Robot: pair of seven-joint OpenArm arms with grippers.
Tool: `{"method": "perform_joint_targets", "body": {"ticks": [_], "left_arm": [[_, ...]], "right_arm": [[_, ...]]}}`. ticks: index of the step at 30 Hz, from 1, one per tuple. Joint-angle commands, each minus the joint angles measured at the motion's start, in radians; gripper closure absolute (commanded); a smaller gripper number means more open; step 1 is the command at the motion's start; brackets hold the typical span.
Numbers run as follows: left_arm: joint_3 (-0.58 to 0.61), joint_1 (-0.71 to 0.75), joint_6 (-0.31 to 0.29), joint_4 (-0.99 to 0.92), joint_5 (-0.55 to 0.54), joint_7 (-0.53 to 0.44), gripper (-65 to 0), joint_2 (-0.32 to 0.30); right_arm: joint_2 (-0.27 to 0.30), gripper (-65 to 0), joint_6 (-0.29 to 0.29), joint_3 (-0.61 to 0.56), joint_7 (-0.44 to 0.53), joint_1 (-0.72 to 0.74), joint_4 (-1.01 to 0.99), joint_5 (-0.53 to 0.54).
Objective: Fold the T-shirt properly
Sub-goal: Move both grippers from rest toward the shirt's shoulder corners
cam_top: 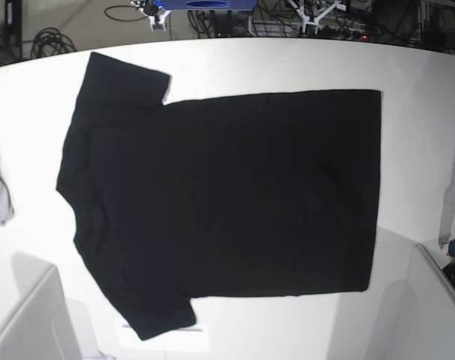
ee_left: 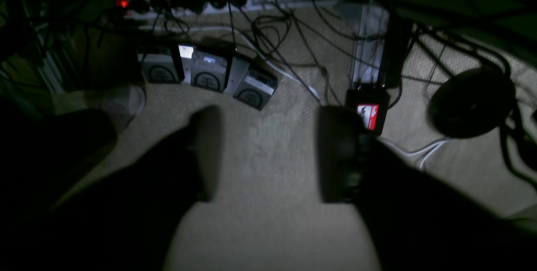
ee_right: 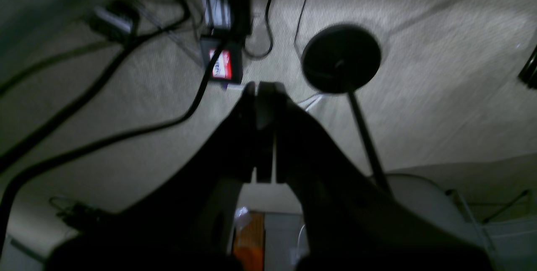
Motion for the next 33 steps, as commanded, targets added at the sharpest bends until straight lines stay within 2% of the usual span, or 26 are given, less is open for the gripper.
{"method": "perform_joint_targets", "body": {"ticks": [1, 2, 3, 7, 12, 15, 22, 29, 33], "left_arm": [[0.002, 0.009, 0.005, 0.0, 0.002, -0.004, -14.0, -0.002], [0.002, 0.019, 0.005, 0.0, 0.003, -0.004, -5.3, -0.002], [0.002, 0.022, 0.005, 0.002, 0.009, -0.006, 0.0, -0.002], [-0.003, 0.031, 0.005, 0.002, 0.003, -0.013, 0.0, 0.001], [-0.009, 0.057, 0.005, 0.002, 0.002, -0.076, 0.0, 0.012], [-0.003, 0.065, 0.005, 0.016, 0.002, -0.076, 0.0, 0.012], [0.003, 0.167, 0.003, 0.211, 0.012, -0.067, 0.0, 0.012], [0.003, 0.187, 0.002, 0.215, 0.009, -0.066, 0.0, 0.004], [-0.009, 0.238, 0.002, 0.252, 0.002, -0.066, 0.0, -0.04]], "right_arm": [[-0.002, 0.0, 0.005, -0.004, 0.004, -0.01, 0.001, 0.0], [-0.001, 0.0, 0.005, -0.004, 0.004, -0.013, 0.001, -0.001], [-0.001, 0.0, 0.007, -0.004, 0.004, -0.014, 0.001, -0.001], [-0.001, 0.0, 0.007, -0.006, 0.004, -0.008, 0.001, -0.003], [-0.001, 0.0, 0.007, -0.006, 0.001, -0.007, -0.001, -0.003], [-0.001, 0.0, 0.007, -0.006, -0.002, -0.01, -0.001, -0.003], [0.016, 0.0, 0.008, -0.006, -0.001, -0.013, -0.002, -0.004], [0.018, 0.0, 0.008, 0.005, 0.001, -0.036, 0.001, 0.003], [0.019, 0.0, 0.01, 0.101, -0.001, -0.088, 0.056, 0.042]]}}
